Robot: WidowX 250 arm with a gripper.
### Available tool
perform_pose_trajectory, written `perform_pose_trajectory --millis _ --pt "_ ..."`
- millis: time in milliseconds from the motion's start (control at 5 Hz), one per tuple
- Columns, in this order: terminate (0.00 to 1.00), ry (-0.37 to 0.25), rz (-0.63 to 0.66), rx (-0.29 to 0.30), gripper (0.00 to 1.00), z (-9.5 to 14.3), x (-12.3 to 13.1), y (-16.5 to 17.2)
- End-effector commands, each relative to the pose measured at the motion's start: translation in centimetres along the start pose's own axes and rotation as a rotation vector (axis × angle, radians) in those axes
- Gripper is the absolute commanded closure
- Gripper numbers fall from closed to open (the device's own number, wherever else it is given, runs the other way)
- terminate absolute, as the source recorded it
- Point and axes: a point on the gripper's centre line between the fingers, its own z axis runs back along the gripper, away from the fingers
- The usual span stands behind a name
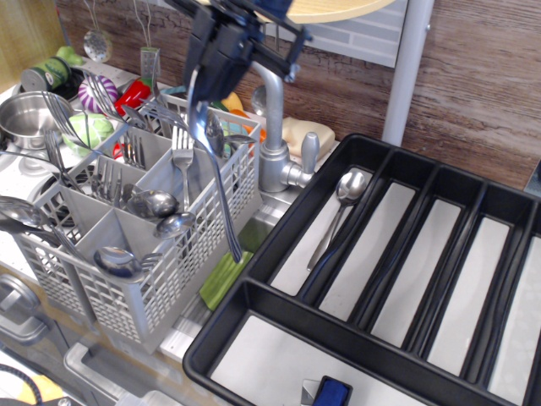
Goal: Put small spoon from basket to tray
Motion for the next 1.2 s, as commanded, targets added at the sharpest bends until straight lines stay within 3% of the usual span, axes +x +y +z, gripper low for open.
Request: perform_pose_trajectory --millis 0,200,400,800,1000 --pt "0.0 -0.122 -0.016 0.049 1.0 0.5 2.5 -1.4" --pt "0.0 -0.169 -0.049 0.043 1.0 -0.5 4.2 -2.2" --pt "0.0 -0.178 -0.101 0.023 1.0 -1.7 6.6 -2.6" --pt "0.0 -0.151 -0.144 -0.018 1.0 -4.6 9.5 -2.6" --pt "0.0 -0.154 -0.162 0.016 1.0 -4.5 10.1 -2.5"
